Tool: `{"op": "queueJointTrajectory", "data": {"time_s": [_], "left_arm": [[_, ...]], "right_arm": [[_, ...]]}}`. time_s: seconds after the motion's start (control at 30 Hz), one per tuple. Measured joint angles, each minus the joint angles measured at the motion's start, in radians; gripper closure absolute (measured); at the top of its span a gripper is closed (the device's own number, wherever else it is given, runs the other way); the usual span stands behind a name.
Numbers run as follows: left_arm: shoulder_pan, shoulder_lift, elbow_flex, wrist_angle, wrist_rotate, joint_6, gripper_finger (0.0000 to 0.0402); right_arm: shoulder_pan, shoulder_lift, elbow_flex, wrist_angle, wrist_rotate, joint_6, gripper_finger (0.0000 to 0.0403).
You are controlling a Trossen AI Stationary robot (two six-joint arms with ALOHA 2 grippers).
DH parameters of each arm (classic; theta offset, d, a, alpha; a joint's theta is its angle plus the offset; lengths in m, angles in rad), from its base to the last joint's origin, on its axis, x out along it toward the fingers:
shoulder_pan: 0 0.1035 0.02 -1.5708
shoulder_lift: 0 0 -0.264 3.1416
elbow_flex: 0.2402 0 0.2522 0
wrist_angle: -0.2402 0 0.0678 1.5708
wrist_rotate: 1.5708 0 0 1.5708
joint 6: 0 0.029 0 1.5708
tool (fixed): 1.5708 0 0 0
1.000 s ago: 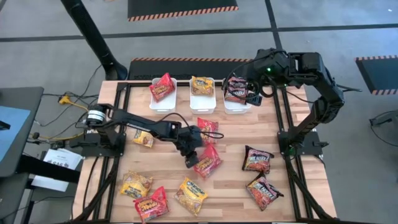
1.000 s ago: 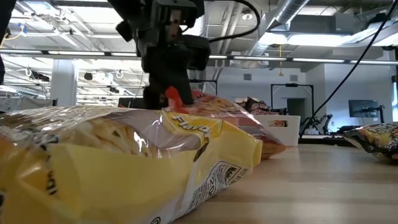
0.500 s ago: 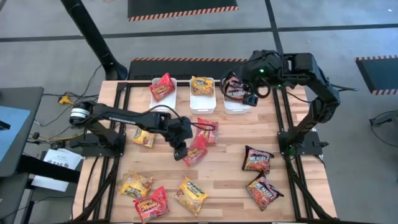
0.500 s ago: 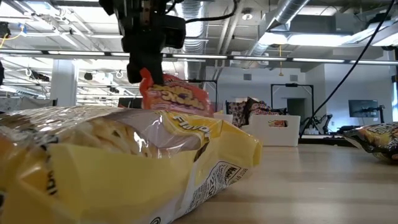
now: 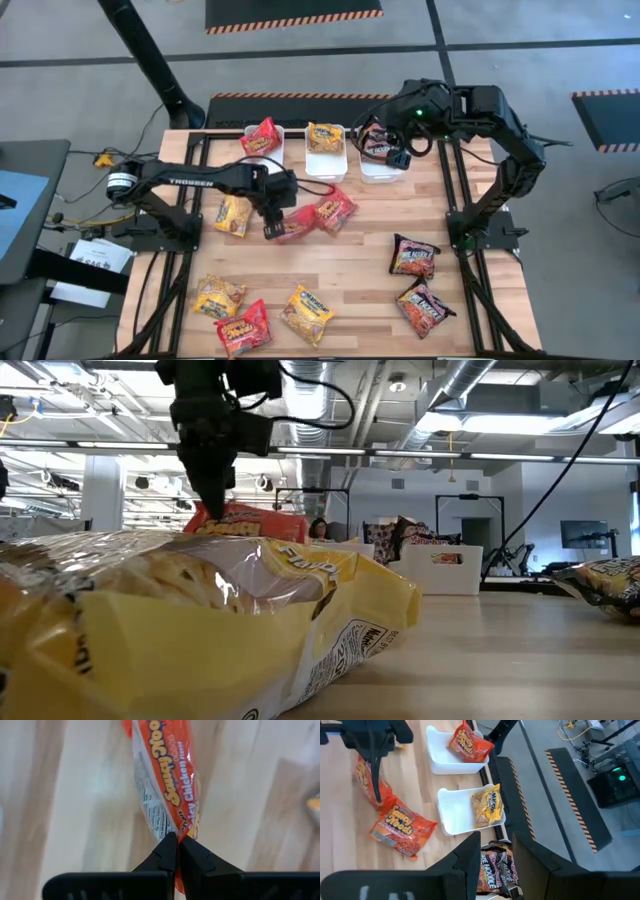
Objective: Sort Maruchan noodles
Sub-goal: Put the orange noodle pack into the left white bin
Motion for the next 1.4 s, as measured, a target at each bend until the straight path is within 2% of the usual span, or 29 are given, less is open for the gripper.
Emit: {"op": "queueJointTrajectory", "data": {"time_s": [0.27,0.4,0.87,1.27,1.4], "left_arm": [[0.081,-0.03,0.0,-0.045,-0.017,0.137,0.0401],[0.128,-0.065,0.0,-0.056,-0.052,0.19,0.0401],[0.25,-0.201,0.0,-0.063,-0.078,0.314,0.0401],[0.289,-0.219,-0.008,-0.071,-0.024,0.321,0.0401],[0.29,-0.219,-0.008,-0.066,-0.042,0.29,0.0401]], "right_arm": [[0.002,0.0,0.0,0.01,0.07,0.0,0.0266],[0.002,0.0,0.0,0.035,0.072,0.034,0.0266],[-0.017,0.0,0.0,0.05,0.101,0.069,0.0266],[-0.053,0.0,0.0,0.051,0.107,0.113,0.0266],[-0.053,0.0,0.0,0.051,0.107,0.113,0.0266]]}}
